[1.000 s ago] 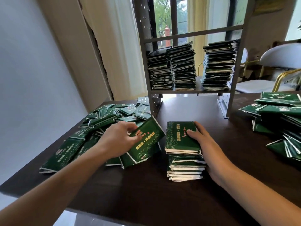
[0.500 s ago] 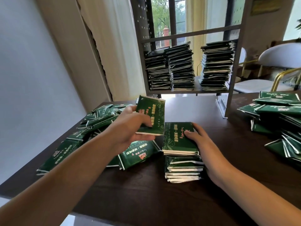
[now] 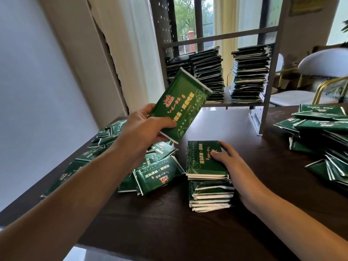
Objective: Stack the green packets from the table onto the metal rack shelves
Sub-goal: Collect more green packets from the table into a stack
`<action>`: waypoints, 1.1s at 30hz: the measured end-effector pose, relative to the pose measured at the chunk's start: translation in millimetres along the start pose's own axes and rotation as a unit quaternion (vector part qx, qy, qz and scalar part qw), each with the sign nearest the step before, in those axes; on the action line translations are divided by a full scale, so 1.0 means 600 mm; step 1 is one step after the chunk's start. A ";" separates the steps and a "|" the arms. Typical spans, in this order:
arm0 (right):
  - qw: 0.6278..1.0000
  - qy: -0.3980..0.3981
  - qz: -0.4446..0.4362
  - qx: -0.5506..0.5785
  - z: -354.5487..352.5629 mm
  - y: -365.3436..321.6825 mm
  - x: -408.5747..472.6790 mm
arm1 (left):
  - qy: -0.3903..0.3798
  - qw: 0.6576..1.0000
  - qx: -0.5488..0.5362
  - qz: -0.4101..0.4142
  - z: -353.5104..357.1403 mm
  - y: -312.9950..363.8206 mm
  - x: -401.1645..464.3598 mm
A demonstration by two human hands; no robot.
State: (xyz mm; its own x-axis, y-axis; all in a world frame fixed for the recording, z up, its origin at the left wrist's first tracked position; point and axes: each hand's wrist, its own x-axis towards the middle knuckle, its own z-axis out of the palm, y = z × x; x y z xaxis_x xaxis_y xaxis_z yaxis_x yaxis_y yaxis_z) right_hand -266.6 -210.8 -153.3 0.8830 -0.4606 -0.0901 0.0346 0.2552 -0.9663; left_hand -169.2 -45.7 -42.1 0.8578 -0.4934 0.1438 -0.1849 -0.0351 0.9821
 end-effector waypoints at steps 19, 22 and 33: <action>0.999 -0.010 -0.034 -0.021 -0.009 0.009 0.008 | -0.054 0.991 -0.067 -0.104 0.020 -0.033 0.030; 0.999 -0.018 -0.042 -0.028 -0.008 0.012 0.006 | -0.060 0.990 -0.025 -0.123 0.036 -0.045 0.039; 0.999 -0.003 -0.006 0.049 -0.007 0.000 0.004 | -0.097 0.984 0.102 -0.113 0.052 -0.079 0.068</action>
State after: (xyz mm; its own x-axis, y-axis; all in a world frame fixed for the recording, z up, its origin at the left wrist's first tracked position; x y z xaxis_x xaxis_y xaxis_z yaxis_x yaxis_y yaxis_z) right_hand -266.7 -215.5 -154.6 0.8845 -0.4602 -0.0765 0.0909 0.3309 -0.9393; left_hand -140.6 -91.1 -86.7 0.7842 -0.6087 -0.1206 -0.1095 -0.3270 0.9387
